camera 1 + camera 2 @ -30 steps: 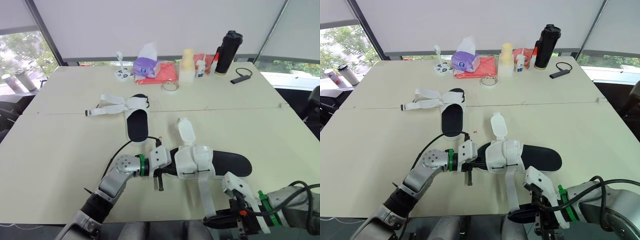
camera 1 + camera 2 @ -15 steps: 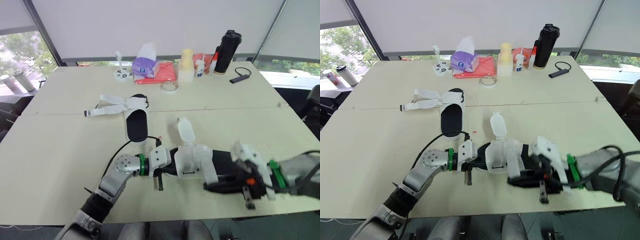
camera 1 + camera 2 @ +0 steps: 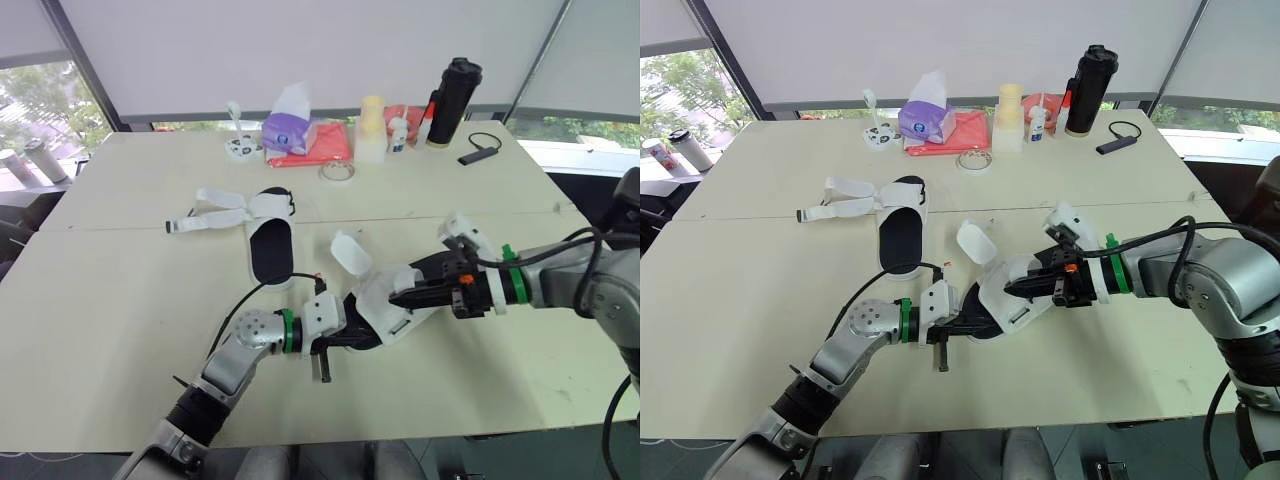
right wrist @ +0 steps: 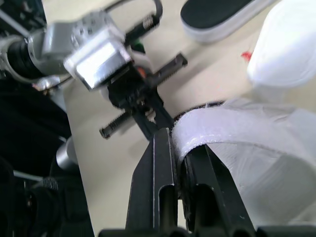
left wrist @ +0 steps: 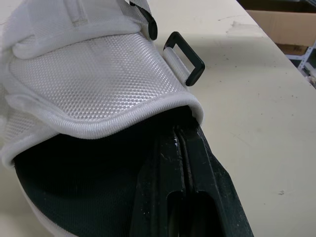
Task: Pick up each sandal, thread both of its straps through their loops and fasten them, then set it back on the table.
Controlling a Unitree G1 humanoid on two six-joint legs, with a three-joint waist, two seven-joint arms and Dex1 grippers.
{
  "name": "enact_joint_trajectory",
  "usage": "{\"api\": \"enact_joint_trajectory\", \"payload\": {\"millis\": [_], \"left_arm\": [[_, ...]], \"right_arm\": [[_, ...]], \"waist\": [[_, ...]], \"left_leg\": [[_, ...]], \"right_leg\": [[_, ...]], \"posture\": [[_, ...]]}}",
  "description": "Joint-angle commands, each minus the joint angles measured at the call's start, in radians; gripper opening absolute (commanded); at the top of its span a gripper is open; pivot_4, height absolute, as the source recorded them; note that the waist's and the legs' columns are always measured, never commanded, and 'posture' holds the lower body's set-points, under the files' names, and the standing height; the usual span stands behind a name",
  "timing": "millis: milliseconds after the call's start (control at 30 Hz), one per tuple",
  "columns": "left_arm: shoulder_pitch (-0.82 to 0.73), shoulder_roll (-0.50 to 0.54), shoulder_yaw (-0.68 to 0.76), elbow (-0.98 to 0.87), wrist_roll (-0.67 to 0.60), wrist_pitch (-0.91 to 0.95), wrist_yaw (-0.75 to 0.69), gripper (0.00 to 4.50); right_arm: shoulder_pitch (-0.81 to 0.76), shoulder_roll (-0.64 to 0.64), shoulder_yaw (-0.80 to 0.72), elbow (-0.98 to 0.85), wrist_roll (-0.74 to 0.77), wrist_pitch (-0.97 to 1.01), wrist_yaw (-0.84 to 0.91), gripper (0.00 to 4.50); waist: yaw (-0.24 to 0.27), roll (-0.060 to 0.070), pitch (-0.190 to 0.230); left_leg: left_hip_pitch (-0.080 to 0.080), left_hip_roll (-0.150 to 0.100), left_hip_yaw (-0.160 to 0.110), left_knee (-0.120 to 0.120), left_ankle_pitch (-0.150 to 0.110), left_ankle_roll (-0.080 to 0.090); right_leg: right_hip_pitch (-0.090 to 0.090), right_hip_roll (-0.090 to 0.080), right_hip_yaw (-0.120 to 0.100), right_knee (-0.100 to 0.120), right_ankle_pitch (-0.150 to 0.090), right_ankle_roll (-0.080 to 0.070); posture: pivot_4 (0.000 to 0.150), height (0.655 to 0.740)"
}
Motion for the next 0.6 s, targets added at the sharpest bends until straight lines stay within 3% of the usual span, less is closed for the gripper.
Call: {"api": "enact_joint_trajectory", "payload": {"millis": [33, 100, 133, 233, 400, 433, 600], "left_arm": [[0.007, 0.009, -0.001, -0.001, 0.015, 0.005, 0.004, 0.0], [0.006, 0.008, 0.0, 0.0, 0.015, 0.004, 0.006, 0.0], [0.006, 0.008, 0.0, 0.0, 0.015, 0.003, 0.006, 0.0], [0.006, 0.008, 0.0, 0.0, 0.015, 0.002, 0.008, 0.0], [0.005, 0.007, 0.001, 0.003, 0.015, 0.001, 0.01, 0.0], [0.005, 0.006, 0.0, 0.003, 0.015, 0.001, 0.01, 0.0], [0.006, 0.004, -0.001, 0.005, 0.014, 0.0, 0.01, 0.0]], "right_arm": [[-0.032, 0.003, 0.001, 0.004, -0.037, -0.026, 0.036, 0.02], [-0.043, 0.01, 0.027, 0.024, -0.064, -0.031, 0.059, 0.02], [-0.052, 0.014, 0.034, 0.037, -0.074, -0.029, 0.066, 0.34], [-0.073, 0.024, 0.035, 0.06, -0.089, -0.027, 0.089, 1.53], [-0.127, 0.063, 0.017, 0.115, -0.096, -0.012, 0.084, 4.16], [-0.141, 0.078, 0.01, 0.134, -0.101, -0.012, 0.074, 4.42], [-0.189, 0.133, 0.002, 0.213, -0.154, -0.031, 0.032, 4.42]], "waist": [[0.0, 0.0, 0.0], [-0.001, 0.0, 0.0], [-0.001, 0.0, 0.0], [0.0, 0.0, 0.0], [0.0, 0.0, 0.0], [0.0, 0.0, 0.0], [0.0, 0.0, 0.0]], "left_leg": [[0.0, 0.0, 0.0, 0.0, 0.0, 0.0], [0.0, 0.0, 0.0, 0.0, 0.0, 0.0], [0.001, 0.0, 0.0, 0.0, 0.0, 0.0], [0.0, 0.0, 0.0, 0.0, 0.0, 0.0], [0.001, 0.0, 0.0, 0.0, 0.0, 0.0], [0.001, 0.0, 0.0, 0.0, 0.0, 0.0], [0.001, -0.001, 0.0, 0.0, 0.0, 0.0]], "right_leg": [[0.0, 0.0, 0.0, 0.0, 0.0, 0.0], [0.0, 0.0, 0.0, 0.0, 0.0, 0.0], [0.0, 0.0, 0.0, 0.0, 0.0, 0.0], [0.0, 0.0, 0.0, 0.0, 0.0, 0.0], [0.0, 0.0, 0.0, 0.001, 0.0, 0.0], [0.0, 0.0, 0.0, 0.001, 0.0, 0.0], [0.0, 0.0, 0.0, 0.001, 0.0, 0.0]], "posture": [[0.15, 0.7296], [0.15, 0.7296], [0.15, 0.7296], [0.15, 0.7296], [0.15, 0.7296], [0.15, 0.7296], [0.15, 0.7296]]}}
